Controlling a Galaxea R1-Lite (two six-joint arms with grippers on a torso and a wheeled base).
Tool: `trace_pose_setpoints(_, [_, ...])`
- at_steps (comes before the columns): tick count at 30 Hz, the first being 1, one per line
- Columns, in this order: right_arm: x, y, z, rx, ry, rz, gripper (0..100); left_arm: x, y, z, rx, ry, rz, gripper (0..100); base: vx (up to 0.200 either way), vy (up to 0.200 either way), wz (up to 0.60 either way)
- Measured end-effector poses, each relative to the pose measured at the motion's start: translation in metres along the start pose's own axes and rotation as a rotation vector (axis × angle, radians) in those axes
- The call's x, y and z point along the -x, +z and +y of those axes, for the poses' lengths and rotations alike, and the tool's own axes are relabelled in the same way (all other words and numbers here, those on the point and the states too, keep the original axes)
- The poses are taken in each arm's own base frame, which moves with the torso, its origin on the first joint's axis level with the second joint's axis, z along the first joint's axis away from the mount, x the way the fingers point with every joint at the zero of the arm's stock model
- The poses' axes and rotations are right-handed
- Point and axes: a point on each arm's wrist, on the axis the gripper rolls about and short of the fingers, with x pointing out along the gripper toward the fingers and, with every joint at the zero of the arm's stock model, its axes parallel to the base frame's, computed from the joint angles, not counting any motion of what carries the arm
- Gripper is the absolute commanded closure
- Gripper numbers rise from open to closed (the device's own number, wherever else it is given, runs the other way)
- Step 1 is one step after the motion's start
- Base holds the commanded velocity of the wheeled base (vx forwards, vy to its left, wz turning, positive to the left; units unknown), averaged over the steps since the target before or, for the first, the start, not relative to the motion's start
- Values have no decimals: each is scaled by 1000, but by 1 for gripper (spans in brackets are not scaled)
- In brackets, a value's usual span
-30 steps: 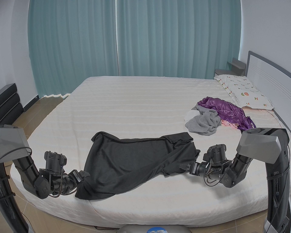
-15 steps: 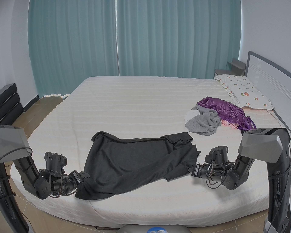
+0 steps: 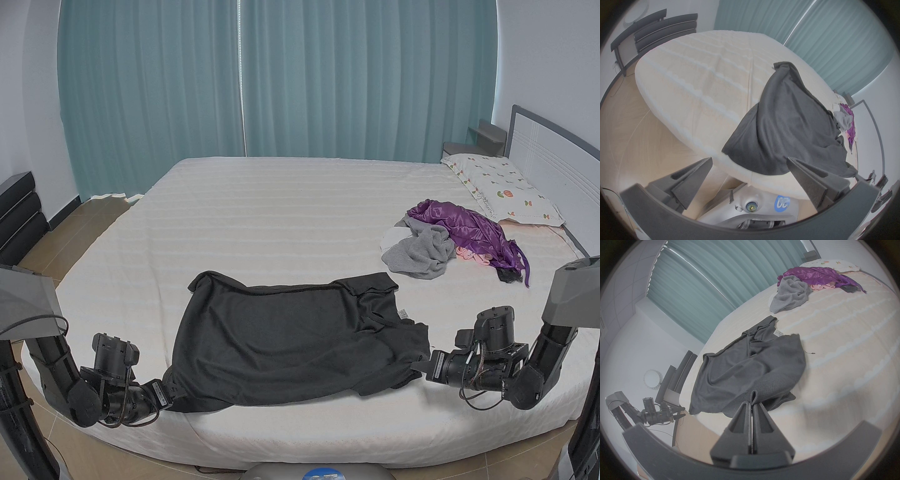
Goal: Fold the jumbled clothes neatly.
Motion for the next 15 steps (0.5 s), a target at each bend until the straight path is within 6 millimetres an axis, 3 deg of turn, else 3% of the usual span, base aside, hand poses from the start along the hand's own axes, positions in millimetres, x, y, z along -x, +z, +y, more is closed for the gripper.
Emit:
trace_pose_setpoints(9, [30, -17, 0, -11, -12, 38, 100, -9, -9, 1, -34, 82, -7, 0, 0, 0, 0])
trace_pose_setpoints(10, [32, -18, 0, -11, -13, 41, 100, -11, -9, 0, -35, 82, -12, 100, 0, 0, 0])
trace_pose_setpoints(15, [38, -21, 0, -13, -16, 44, 100, -21, -7, -4, -32, 65, -44, 100, 0, 0, 0])
